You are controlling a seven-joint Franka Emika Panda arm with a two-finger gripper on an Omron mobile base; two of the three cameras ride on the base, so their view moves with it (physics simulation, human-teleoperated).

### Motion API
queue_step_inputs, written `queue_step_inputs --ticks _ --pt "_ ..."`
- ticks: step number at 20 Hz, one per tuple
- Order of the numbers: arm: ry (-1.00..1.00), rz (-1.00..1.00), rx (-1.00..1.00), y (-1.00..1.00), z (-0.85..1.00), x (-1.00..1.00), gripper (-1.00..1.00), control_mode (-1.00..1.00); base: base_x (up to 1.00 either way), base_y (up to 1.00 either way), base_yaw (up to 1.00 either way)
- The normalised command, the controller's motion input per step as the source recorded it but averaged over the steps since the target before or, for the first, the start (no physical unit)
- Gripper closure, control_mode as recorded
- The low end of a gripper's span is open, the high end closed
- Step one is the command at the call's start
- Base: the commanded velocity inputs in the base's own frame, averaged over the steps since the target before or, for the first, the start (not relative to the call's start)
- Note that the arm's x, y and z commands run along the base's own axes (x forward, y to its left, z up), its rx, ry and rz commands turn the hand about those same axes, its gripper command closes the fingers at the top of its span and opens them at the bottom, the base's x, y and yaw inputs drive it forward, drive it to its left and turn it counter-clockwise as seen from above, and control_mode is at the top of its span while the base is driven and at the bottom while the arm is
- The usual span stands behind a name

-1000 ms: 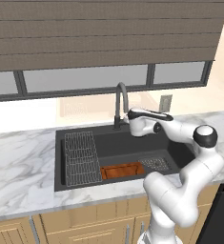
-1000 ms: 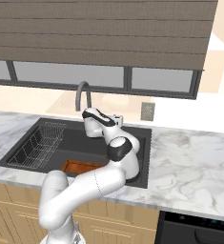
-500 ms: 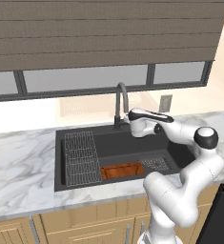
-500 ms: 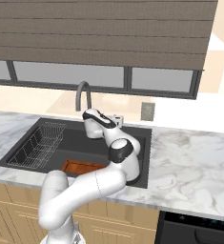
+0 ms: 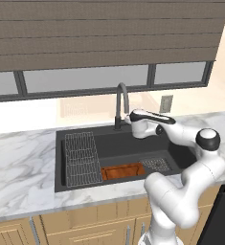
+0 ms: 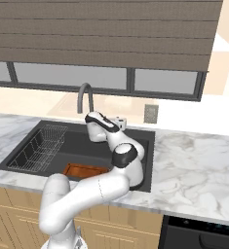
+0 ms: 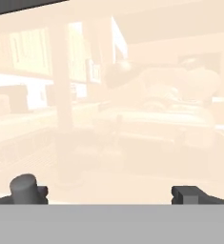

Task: Turn on the sink faucet with hot water and rinse the cutting board for ten seconds, then turn off the faucet. Push the cutting board to reach the water if necessary.

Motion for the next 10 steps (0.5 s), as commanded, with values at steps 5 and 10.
queue_step_inputs --ticks 5,10 --pt "0.0 -0.04 0.0 -0.4 0.0 -0.44 -1.0 -1.0 0.0 0.0 0.0" --pt "0.03 -0.04 0.0 -0.42 0.0 -0.51 -1.0 -1.0 0.0 0.0 0.0"
